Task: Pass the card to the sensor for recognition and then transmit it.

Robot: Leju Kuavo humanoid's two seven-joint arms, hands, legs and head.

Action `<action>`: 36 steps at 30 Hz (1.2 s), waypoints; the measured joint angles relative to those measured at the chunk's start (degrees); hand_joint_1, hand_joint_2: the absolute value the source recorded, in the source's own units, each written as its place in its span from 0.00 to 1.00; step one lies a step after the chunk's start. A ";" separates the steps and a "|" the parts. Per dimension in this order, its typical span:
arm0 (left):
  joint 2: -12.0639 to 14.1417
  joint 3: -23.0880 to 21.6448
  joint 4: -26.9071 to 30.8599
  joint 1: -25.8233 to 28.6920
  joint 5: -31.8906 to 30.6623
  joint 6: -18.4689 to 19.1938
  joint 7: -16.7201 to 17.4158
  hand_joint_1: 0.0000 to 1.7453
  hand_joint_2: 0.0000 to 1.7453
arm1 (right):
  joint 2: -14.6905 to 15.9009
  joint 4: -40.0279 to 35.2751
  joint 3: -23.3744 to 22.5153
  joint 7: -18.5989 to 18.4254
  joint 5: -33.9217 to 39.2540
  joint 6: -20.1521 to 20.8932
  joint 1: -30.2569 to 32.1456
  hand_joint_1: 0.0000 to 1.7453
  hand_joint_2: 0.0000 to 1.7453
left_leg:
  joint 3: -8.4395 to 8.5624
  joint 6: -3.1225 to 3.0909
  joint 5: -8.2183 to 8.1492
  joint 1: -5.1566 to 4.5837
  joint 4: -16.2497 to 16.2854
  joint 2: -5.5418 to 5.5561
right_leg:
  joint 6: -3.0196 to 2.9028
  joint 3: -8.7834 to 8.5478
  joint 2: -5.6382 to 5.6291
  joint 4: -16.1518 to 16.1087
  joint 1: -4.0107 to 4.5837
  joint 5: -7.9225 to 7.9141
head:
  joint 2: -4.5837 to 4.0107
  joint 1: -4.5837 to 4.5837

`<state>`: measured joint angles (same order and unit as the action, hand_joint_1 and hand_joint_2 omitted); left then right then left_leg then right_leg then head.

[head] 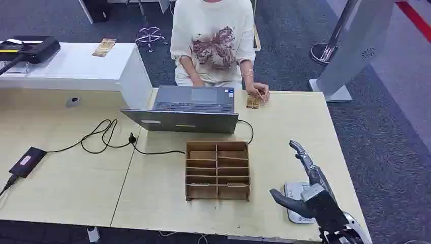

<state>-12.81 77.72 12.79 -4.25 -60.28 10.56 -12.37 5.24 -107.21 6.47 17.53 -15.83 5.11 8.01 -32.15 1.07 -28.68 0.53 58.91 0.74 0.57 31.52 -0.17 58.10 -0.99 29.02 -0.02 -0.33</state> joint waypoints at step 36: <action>0.33 -4.09 0.00 -1.15 -7.19 0.94 1.70 0.00 0.00 | -7.98 29.49 11.84 -25.55 -55.95 -12.54 -45.87 0.00 1.00 | 0.01 0.08 0.24 0.02 0.03 -0.01 | -0.07 0.03 -0.02 0.09 0.03 -0.15 | 0.00 -0.02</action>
<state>-12.48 73.64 12.79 -5.39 -67.47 11.50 -10.67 -2.73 -77.72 18.32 -8.02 -71.78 -7.43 -37.86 -32.14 1.15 -28.44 0.55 58.94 0.74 0.50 31.55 -0.19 58.19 -0.96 28.87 -0.02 -0.35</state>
